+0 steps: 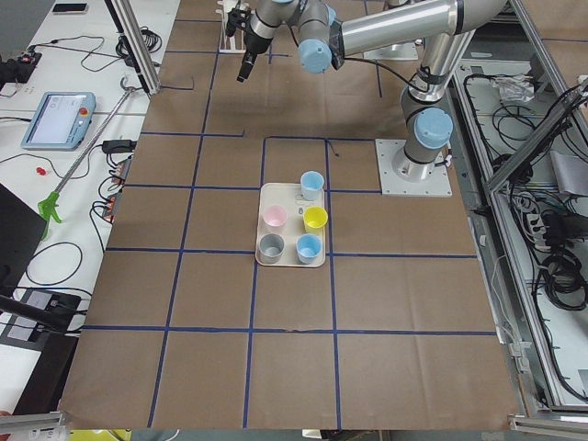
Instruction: Transfer IKEA cup to right arm and place on rack
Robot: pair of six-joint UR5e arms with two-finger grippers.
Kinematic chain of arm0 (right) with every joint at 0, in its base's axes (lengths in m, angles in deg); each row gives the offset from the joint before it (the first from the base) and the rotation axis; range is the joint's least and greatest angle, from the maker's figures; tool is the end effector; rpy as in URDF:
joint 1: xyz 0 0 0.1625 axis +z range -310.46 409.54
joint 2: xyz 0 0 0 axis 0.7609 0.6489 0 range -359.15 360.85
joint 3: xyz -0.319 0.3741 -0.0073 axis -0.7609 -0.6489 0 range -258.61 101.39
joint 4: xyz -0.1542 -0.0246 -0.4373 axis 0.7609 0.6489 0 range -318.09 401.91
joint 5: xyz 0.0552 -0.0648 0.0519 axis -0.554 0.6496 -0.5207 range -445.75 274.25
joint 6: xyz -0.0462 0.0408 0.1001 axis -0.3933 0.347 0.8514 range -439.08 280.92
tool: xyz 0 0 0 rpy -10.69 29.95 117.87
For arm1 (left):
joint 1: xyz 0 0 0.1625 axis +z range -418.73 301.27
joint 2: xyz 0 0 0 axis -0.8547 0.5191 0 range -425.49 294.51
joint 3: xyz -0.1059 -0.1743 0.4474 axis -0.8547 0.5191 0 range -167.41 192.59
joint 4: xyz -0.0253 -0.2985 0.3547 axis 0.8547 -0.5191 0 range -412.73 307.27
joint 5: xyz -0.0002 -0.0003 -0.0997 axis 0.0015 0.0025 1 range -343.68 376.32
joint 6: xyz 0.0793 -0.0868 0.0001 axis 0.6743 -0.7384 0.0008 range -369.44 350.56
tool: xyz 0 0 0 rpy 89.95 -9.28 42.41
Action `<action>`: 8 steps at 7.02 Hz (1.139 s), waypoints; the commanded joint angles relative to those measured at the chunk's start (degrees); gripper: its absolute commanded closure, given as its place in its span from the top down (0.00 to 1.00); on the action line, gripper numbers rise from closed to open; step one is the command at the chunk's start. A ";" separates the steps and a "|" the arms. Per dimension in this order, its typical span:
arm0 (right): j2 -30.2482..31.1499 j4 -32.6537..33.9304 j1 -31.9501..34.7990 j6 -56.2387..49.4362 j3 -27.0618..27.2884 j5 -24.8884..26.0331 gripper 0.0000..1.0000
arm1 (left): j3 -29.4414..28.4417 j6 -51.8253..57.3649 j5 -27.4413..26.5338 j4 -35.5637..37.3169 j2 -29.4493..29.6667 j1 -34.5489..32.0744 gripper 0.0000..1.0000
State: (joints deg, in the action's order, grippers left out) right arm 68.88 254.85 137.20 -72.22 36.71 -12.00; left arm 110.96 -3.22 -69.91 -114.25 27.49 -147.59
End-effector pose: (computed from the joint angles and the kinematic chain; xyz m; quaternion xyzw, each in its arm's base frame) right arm 0.1407 -0.6260 0.3603 -0.0236 0.7864 -0.6022 0.1355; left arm -0.1293 -0.5942 0.4832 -0.0487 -0.9871 0.1506 0.0229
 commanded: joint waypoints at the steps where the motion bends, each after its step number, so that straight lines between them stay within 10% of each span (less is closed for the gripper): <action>1: -0.61 -2.16 -5.54 -6.07 -0.45 1.05 0.33 | -7.12 -0.77 -4.73 -21.11 -0.78 -0.34 0.99; 8: -13.26 -2.09 -8.30 -7.91 -14.51 0.08 0.32 | -5.49 -3.07 -4.56 -30.67 -4.30 0.27 0.99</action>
State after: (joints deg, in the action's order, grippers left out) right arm 56.86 252.65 128.87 -80.11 23.22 -11.92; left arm 104.06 -6.78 -74.34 -144.79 23.74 -147.64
